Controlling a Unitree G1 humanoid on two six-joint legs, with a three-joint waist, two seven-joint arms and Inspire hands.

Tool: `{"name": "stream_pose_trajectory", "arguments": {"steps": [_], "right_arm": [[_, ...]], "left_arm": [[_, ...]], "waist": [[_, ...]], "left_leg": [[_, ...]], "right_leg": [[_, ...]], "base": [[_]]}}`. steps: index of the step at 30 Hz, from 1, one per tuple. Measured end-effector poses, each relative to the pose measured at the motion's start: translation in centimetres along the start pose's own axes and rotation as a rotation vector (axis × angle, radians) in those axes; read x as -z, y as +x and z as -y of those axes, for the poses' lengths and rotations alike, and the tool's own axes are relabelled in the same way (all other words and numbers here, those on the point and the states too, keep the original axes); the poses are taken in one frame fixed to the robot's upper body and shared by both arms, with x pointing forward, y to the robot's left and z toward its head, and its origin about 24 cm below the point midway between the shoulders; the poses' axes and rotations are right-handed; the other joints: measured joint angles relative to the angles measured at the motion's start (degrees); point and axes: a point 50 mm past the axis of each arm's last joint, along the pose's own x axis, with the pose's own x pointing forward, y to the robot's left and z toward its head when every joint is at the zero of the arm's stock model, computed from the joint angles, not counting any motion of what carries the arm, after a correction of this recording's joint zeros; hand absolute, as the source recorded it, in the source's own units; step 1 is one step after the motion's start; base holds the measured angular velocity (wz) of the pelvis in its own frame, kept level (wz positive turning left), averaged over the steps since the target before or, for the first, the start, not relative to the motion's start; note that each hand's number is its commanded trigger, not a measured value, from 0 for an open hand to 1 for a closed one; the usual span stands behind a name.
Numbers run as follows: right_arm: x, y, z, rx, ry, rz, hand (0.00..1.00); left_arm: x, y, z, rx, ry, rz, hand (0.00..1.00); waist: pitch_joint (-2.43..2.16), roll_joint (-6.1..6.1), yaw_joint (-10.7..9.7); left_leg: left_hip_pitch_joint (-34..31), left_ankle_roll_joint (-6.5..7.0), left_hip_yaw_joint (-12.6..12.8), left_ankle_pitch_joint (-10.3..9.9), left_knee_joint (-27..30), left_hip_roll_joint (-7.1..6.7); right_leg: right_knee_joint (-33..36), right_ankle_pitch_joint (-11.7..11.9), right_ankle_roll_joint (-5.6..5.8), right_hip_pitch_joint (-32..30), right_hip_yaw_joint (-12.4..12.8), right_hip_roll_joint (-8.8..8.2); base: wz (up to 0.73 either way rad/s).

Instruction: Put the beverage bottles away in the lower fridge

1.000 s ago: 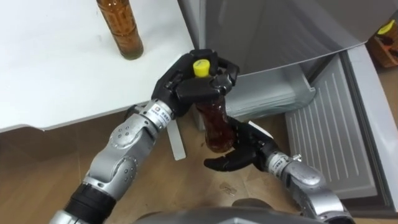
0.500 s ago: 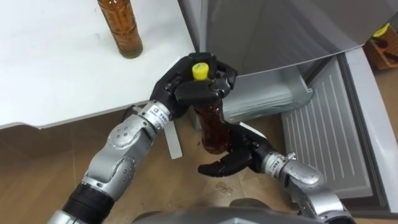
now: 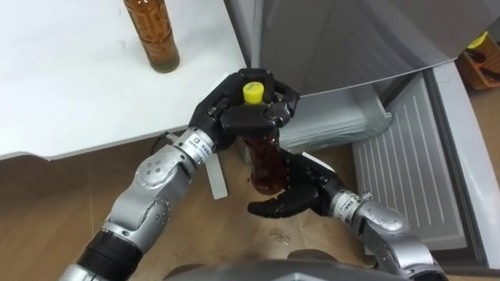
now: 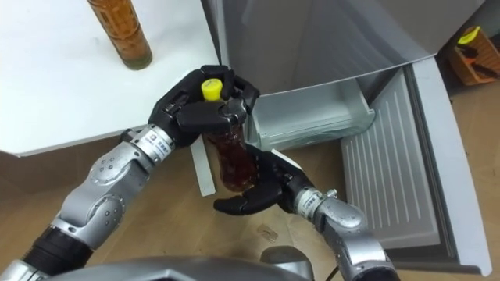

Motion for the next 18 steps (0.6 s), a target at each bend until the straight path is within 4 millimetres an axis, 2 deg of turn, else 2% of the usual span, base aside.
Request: {"name": "stream_pose_trajectory", "arguments": {"steps": [7,8,10,13,18], "right_arm": [[-0.7,-0.1,0.0,-0.014,0.055,0.046,0.00],[-0.8,-0.1,0.1,-0.014,0.070,0.059,0.45],[-1.0,-0.2,0.1,-0.016,0.078,0.072,1.00],[-1.1,-0.1,0.1,-0.016,0.103,0.089,1.00],[-1.1,-0.4,0.4,-0.006,0.097,0.084,1.00]], "left_arm": [[0.8,-0.2,-0.5,-0.020,-0.007,-0.036,1.00],[0.8,-0.2,-0.5,-0.020,-0.007,-0.036,1.00],[0.8,-0.2,-0.5,-0.020,-0.006,-0.037,1.00],[0.9,-0.3,-0.5,-0.020,-0.007,-0.041,1.00],[1.2,-0.2,-0.2,-0.004,-0.009,-0.051,1.00]], "waist": [[-0.06,0.10,0.06],[-0.11,0.18,0.06],[-0.20,0.34,0.11],[-0.39,0.69,0.01],[-0.37,0.83,0.10]], "left_leg": [[-0.36,0.00,-0.02,-0.03,0.10,0.00],[-0.48,0.00,-0.02,-0.03,0.12,-0.01],[-0.66,0.00,-0.02,-0.03,0.14,0.00],[-0.63,0.00,-0.02,-0.02,0.21,-0.02],[-0.53,0.00,-0.02,-0.02,0.20,-0.02]], "right_leg": [[0.13,0.01,-0.01,-0.32,-0.06,-0.01],[0.14,0.01,-0.01,-0.43,-0.06,-0.01],[0.17,0.01,-0.02,-0.67,-0.06,-0.01],[0.11,0.02,-0.03,-0.61,-0.05,-0.01],[0.10,0.02,-0.02,-0.80,-0.09,-0.02]], "base": [[0.00],[0.00],[0.00],[0.00],[0.00]]}}
